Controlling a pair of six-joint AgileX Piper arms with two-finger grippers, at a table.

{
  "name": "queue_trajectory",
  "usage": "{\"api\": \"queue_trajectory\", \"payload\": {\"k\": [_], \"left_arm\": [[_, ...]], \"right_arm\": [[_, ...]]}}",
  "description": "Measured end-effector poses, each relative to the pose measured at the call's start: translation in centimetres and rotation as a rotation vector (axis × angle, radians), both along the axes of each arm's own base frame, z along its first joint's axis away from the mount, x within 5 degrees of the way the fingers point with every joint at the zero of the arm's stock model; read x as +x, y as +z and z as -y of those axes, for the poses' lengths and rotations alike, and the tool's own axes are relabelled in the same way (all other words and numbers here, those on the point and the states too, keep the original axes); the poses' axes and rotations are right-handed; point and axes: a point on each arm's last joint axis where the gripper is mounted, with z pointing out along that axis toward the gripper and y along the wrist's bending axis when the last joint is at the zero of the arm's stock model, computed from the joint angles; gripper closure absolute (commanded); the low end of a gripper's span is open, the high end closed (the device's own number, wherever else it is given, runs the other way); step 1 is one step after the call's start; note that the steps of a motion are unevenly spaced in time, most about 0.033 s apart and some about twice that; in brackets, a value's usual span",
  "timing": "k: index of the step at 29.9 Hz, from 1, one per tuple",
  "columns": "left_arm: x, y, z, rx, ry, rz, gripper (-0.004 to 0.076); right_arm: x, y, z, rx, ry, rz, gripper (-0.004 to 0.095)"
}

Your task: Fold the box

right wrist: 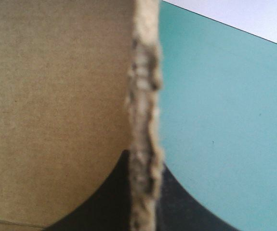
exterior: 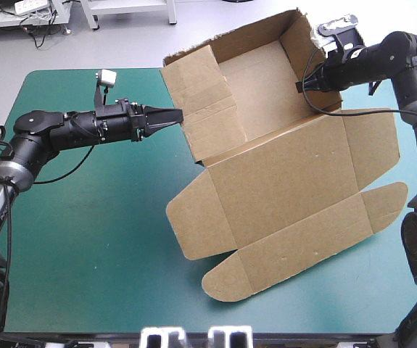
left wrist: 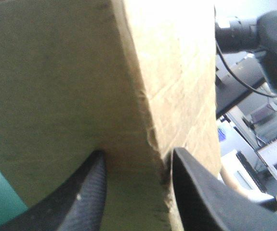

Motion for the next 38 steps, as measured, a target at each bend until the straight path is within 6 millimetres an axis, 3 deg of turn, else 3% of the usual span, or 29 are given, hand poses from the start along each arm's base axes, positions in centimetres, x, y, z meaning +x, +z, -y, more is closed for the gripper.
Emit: {"api": "queue_trajectory", "payload": {"k": [5,13,17,27,34,38], "left_arm": [[1.0,0.0,0.4,0.037,0.12,-0.001,0.0402],[1.4,1.3,3.8,0.309,0.266,0.035,0.0402],[1.5,2.0,4.6,0.358,0.351,0.037,0.0402],[1.8,0.8,3.5,0.547,0.433,-0.045,0.0402],[2.0,-0.9,2.0,0.756,0.515,-0.118,0.0402],[2.1,-1.0,1.9,0.744,0.55,-0.157,0.0402]], "right_arm": [[0.6,-0.4,0.0,0.007,-0.025,0.009,0.0931],[1.5,-1.5,0.1,-0.01,-0.048,-0.009,0.0931],[1.6,-1.6,-1.1,-0.023,-0.047,0.002,0.0931],[1.8,-2.0,-4.7,-0.015,-0.017,0.039,0.0931],[1.0,-1.7,-8.5,0.044,0.046,0.054,0.0931],[0.9,-1.7,-8.8,0.069,0.053,0.052,0.0932]]}}
